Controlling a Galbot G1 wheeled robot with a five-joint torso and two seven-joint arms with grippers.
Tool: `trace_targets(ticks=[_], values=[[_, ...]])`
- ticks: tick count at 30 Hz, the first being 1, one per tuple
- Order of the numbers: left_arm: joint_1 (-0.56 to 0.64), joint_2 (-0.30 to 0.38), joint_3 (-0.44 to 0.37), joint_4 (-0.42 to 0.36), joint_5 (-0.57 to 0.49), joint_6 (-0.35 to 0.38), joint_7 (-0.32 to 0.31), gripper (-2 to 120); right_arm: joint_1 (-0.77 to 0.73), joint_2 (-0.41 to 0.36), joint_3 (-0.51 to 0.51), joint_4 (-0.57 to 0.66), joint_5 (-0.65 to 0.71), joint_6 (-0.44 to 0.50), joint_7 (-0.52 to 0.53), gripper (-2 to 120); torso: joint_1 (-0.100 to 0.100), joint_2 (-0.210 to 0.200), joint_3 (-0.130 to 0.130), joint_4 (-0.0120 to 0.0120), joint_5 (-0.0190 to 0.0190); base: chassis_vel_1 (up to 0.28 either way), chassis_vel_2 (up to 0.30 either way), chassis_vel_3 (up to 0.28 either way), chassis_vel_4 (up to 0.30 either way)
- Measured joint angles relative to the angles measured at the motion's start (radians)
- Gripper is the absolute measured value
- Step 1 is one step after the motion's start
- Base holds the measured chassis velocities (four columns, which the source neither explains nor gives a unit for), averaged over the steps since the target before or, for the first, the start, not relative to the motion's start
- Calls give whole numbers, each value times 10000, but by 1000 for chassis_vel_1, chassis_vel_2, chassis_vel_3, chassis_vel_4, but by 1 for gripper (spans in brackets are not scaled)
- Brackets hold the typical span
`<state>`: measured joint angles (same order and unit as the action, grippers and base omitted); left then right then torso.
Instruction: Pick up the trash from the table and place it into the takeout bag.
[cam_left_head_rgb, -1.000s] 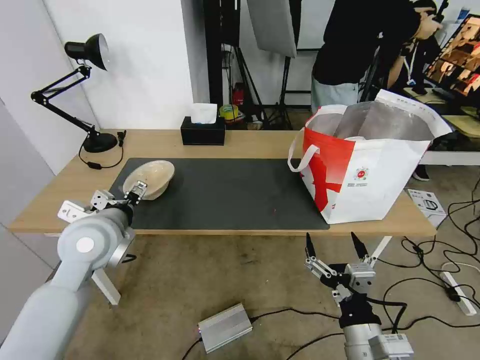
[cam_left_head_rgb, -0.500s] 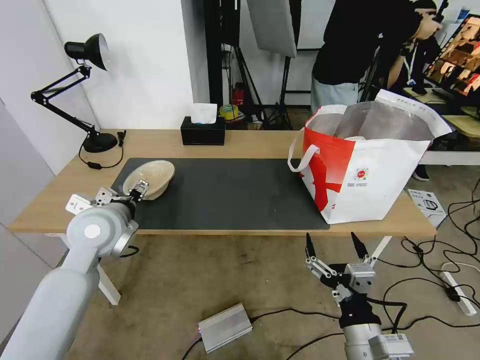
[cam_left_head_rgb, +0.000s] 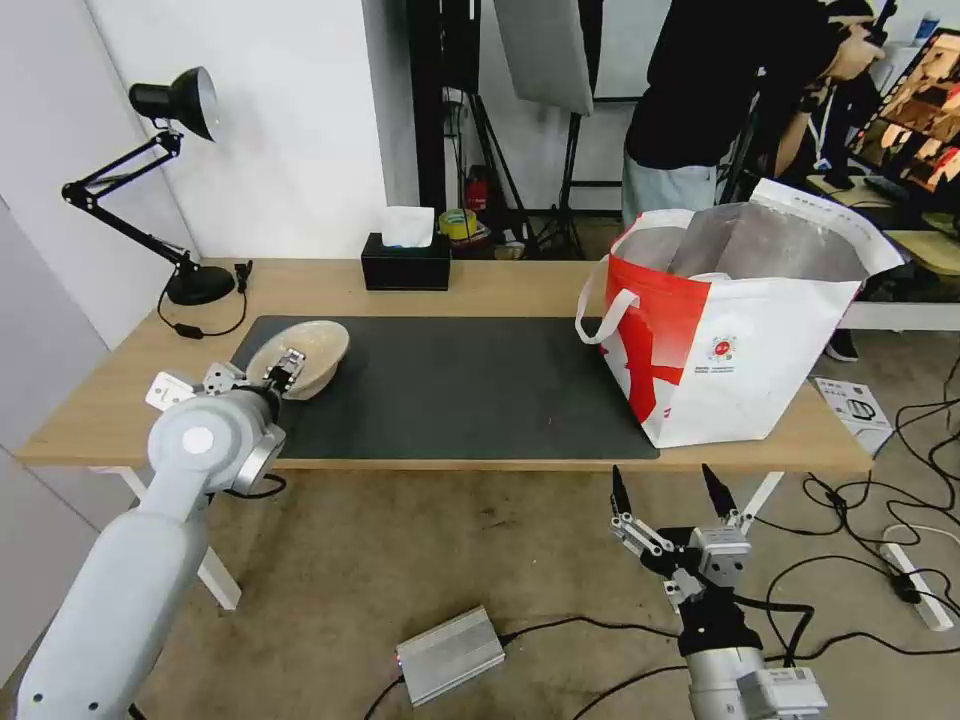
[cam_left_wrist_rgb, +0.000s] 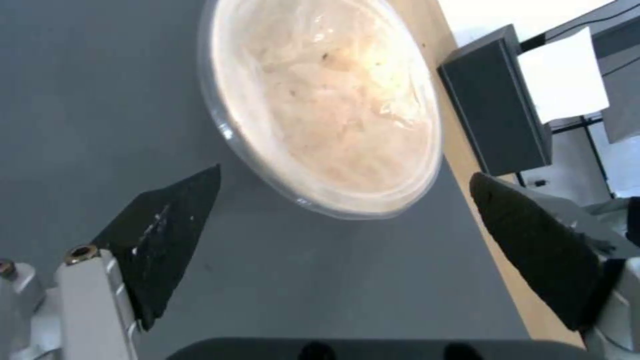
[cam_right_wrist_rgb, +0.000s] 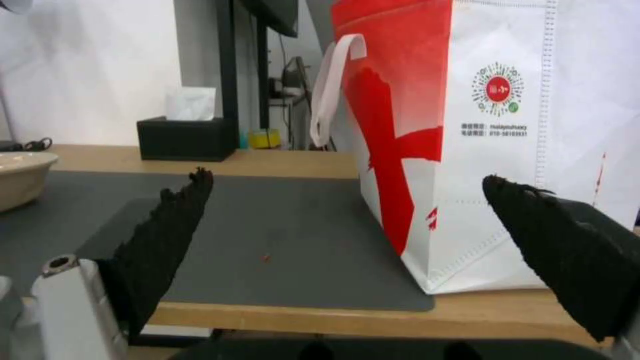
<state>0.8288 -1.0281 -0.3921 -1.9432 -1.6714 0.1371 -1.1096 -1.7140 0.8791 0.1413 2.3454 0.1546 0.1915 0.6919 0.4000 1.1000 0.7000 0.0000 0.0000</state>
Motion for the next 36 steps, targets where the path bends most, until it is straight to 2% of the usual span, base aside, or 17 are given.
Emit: trace_targets(ticks=[36], values=[[-428,-85,-138,877,165,-120,255,100,0,0,0,0,0,0,0,100,0,0,-1,1,-1,0,0,0,0]])
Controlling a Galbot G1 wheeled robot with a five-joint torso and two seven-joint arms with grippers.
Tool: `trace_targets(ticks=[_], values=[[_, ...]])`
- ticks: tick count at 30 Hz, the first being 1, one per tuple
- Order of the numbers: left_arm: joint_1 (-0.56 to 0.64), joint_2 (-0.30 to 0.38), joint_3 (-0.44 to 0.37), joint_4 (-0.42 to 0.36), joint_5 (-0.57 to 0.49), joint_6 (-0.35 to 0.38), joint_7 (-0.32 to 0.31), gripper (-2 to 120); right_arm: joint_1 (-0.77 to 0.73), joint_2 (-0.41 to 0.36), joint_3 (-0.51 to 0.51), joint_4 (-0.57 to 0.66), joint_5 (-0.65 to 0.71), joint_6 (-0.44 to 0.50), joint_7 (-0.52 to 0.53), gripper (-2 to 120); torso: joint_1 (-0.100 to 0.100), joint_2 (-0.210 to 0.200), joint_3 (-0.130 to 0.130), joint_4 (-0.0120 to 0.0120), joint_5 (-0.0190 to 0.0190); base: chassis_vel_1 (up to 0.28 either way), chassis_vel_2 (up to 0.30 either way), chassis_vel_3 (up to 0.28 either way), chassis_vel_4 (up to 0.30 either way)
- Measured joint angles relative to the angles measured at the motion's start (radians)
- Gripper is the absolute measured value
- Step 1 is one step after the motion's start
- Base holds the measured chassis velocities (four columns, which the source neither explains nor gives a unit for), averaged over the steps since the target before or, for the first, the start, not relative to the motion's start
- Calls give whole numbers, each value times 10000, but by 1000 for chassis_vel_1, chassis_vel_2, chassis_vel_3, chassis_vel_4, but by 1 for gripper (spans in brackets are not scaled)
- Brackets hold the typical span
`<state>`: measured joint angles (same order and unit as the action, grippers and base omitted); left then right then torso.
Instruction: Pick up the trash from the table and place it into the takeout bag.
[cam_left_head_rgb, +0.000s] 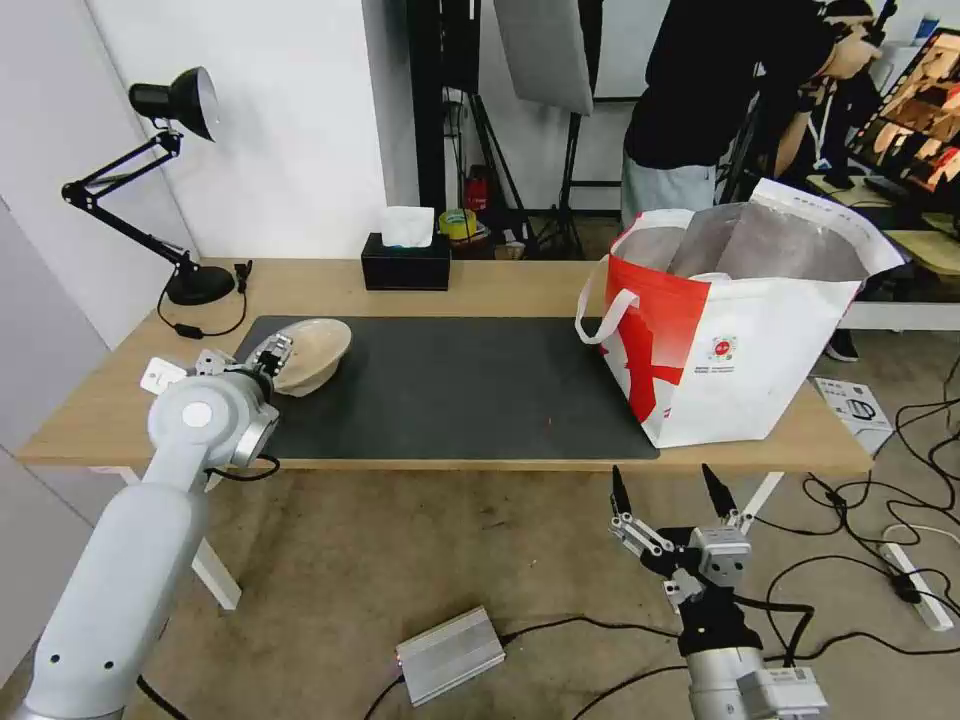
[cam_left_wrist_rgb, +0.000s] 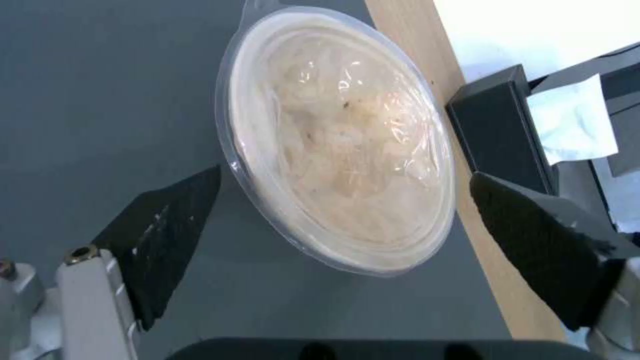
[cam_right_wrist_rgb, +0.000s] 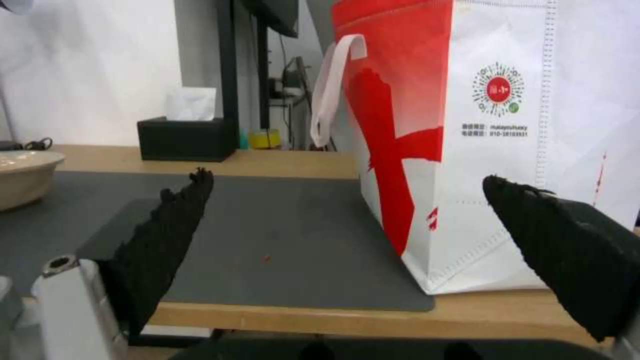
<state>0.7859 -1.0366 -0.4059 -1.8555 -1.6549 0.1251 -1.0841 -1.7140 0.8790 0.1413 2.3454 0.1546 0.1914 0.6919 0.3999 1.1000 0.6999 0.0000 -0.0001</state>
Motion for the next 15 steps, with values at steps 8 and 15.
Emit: trace_targets(ticks=[8,15], values=[[9,-42,-9,101,47,0,1,100,0,0,0,0,0,0,0,100,0,0,0,0,0,0,0,0,0],[-131,-130,51,398,88,4,8,100,0,0,0,0,0,0,0,100,0,0,0,0,0,0,0,0,0]])
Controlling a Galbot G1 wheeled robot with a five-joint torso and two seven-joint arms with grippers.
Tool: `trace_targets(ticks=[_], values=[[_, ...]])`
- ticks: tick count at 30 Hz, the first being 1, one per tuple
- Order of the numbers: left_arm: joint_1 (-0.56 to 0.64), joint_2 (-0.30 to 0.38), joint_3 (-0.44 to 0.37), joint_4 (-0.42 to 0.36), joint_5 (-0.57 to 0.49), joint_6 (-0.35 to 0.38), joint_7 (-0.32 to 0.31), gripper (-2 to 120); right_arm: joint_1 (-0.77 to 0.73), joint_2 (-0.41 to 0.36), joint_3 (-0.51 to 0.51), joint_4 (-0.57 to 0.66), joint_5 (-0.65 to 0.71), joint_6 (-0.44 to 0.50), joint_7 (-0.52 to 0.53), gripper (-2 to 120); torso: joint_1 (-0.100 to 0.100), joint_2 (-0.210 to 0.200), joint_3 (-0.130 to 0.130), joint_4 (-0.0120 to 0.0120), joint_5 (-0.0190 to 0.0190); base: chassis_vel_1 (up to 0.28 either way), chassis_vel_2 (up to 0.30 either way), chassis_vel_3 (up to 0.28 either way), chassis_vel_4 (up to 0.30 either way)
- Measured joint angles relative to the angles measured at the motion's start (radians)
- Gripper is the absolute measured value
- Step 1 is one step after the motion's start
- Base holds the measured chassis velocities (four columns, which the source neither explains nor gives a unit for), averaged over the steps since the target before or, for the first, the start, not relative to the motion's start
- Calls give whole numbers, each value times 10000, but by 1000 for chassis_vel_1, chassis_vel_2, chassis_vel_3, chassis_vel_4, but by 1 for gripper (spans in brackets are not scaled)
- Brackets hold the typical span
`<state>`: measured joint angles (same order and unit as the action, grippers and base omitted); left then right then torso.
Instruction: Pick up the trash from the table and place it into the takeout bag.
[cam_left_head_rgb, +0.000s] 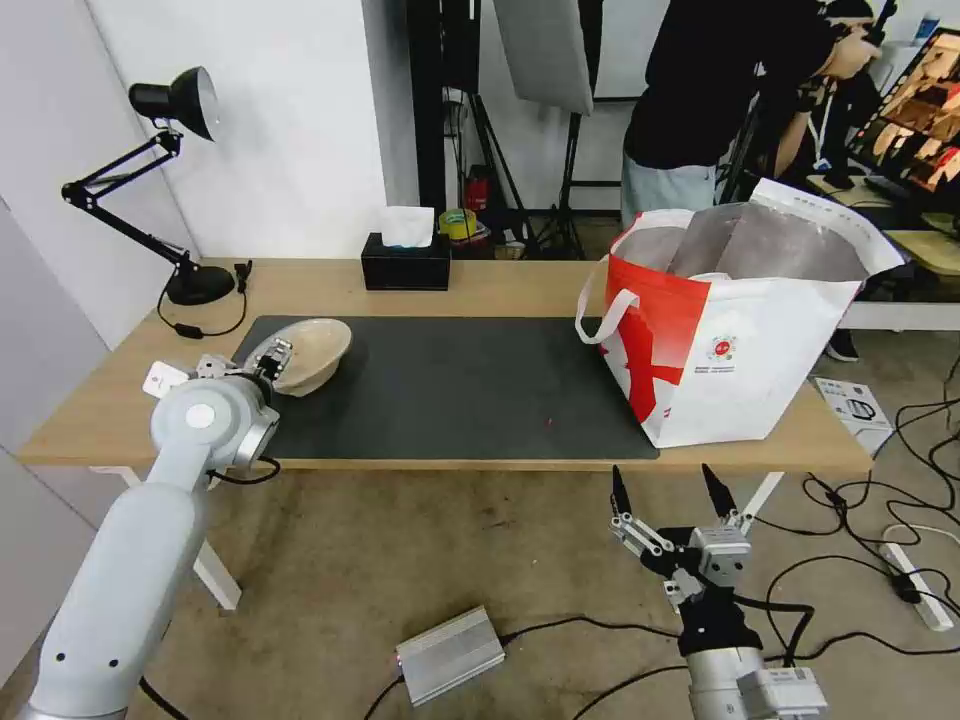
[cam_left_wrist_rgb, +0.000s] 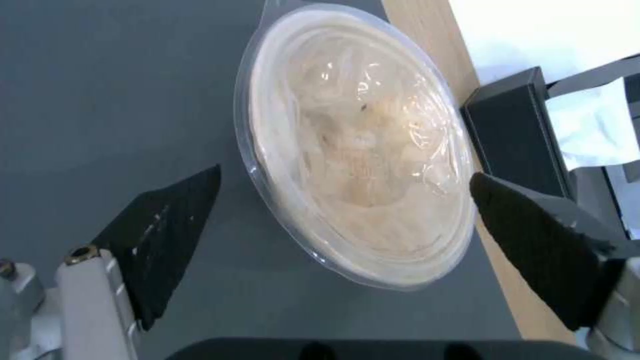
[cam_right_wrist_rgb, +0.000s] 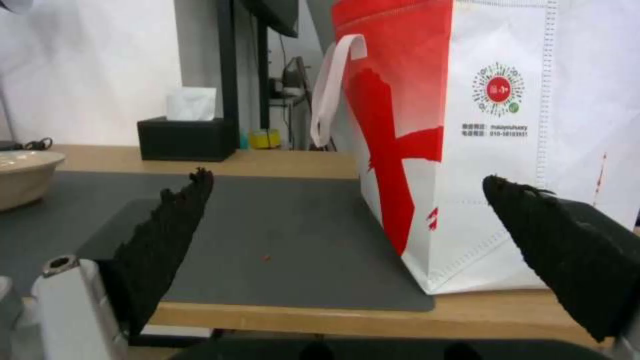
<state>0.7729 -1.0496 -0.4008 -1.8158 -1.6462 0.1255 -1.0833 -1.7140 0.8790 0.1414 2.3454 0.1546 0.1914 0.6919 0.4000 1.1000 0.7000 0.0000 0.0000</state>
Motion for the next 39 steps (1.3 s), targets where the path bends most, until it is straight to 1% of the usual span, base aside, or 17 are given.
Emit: trace_targets(ticks=[10,18,25,26,28,29,33,34,35,37,38,39], values=[[-319,-196,192,432,60,8,20,100,0,0,0,0,0,0,0,100,0,0,0,-1,0,0,0,0,0],[-522,-350,332,836,151,19,176,100,0,0,0,0,0,0,0,100,0,0,1,0,0,0,0,0,0],[-525,-423,339,888,204,15,270,99,0,0,0,0,0,0,0,100,0,-1,1,0,1,0,0,0,0],[-525,-424,341,890,206,7,286,97,0,0,0,0,0,0,0,100,0,0,1,0,0,0,0,0,0],[-522,-423,347,889,206,-23,327,88,0,0,0,0,0,0,0,100,0,0,1,0,0,0,0,0,0],[-522,-423,347,889,206,-23,327,88,0,0,0,0,0,0,0,100,0,0,1,0,0,0,0,0,0],[-487,-368,346,824,206,-107,491,71,1,0,0,0,0,0,0,100,0,0,1,0,0,0,0,0,0],[-487,-368,346,824,206,-107,491,71,1,0,0,0,0,0,0,100,0,0,1,0,0,0,0,0,0],[-476,-354,343,814,208,-107,495,65,0,0,0,0,0,0,0,100,0,0,0,0,0,0,0,0,0],[-431,-339,339,810,237,-107,498,59,0,0,0,0,0,0,0,100,0,-1,0,0,0,0,0,0,0],[-378,-332,338,797,268,-108,503,52,0,0,0,0,0,0,0,100,0,0,0,0,1,0,0,0,0],[-378,-332,338,797,268,-108,503,52,0,0,0,0,0,0,0,100,0,0,0,0,1,0,0,0,0]])
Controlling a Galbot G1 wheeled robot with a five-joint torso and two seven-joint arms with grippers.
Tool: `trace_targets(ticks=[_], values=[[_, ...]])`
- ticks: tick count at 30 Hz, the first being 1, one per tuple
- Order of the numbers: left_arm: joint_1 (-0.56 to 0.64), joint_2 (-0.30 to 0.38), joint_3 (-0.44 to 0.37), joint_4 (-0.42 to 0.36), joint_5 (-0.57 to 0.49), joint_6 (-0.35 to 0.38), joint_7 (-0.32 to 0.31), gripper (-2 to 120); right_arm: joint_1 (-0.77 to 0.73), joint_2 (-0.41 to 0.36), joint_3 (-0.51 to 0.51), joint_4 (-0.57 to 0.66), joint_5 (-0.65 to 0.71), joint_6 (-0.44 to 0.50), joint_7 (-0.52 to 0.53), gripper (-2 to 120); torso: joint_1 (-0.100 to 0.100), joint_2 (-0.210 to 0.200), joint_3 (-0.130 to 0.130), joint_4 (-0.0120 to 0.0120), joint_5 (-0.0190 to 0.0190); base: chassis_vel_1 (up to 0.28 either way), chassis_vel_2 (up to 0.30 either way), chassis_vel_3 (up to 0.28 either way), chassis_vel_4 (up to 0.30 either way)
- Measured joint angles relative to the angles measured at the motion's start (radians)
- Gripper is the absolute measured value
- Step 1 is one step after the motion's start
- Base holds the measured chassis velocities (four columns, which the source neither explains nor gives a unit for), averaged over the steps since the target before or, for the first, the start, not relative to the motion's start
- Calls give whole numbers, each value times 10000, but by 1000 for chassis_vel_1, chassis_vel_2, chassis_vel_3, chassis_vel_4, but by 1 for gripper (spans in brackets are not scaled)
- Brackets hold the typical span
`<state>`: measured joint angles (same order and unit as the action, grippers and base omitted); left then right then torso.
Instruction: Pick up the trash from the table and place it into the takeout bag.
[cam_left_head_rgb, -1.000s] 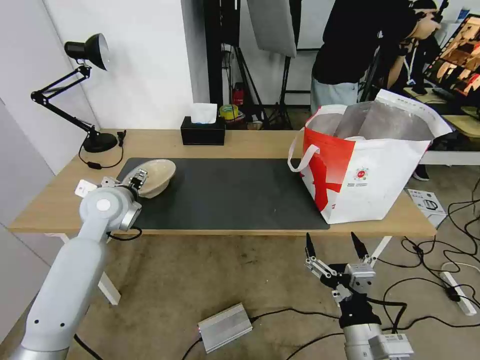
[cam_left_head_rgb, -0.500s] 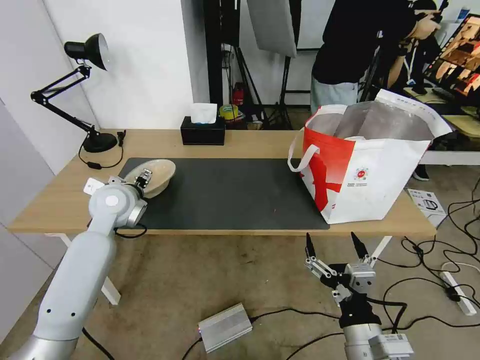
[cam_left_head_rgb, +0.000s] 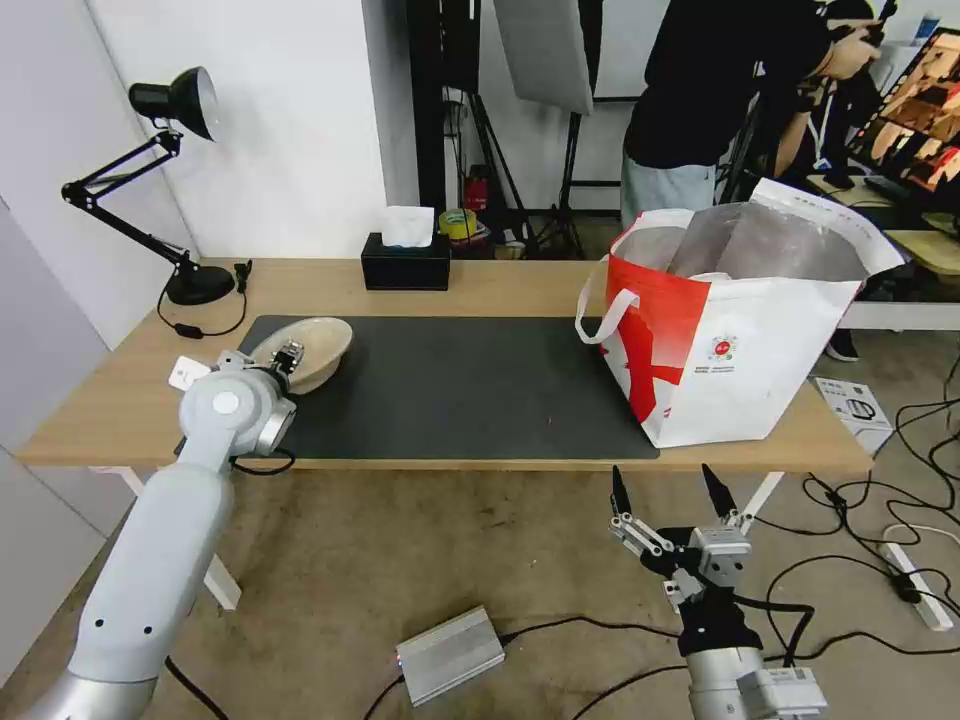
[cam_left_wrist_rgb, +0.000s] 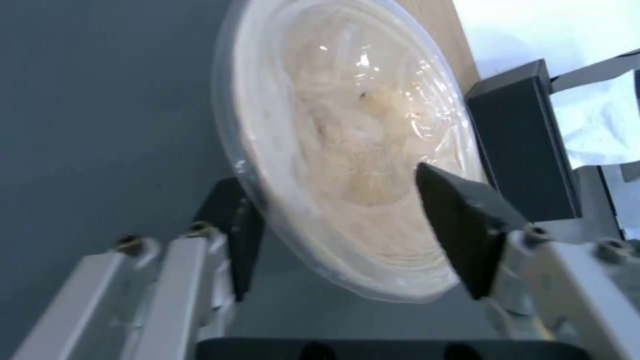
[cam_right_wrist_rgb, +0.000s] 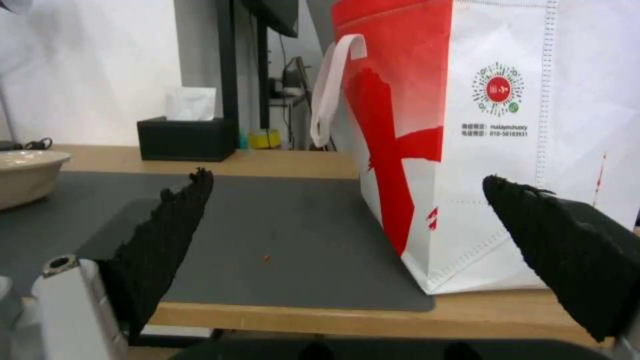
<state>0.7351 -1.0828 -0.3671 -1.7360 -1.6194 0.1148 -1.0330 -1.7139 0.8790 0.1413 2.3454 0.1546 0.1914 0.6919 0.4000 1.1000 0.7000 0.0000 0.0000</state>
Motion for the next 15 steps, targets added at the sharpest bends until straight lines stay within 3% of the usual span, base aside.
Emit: trace_targets(ticks=[13,15], values=[[479,82,-71,-491,340,-76,-50,3,0,0,0,0,0,0,0,100,0,0,0,-1,0,0,0,0,0],[515,122,-91,-542,340,-83,-53,1,0,0,0,0,0,0,0,100,0,0,0,0,0,0,0,0,0]])
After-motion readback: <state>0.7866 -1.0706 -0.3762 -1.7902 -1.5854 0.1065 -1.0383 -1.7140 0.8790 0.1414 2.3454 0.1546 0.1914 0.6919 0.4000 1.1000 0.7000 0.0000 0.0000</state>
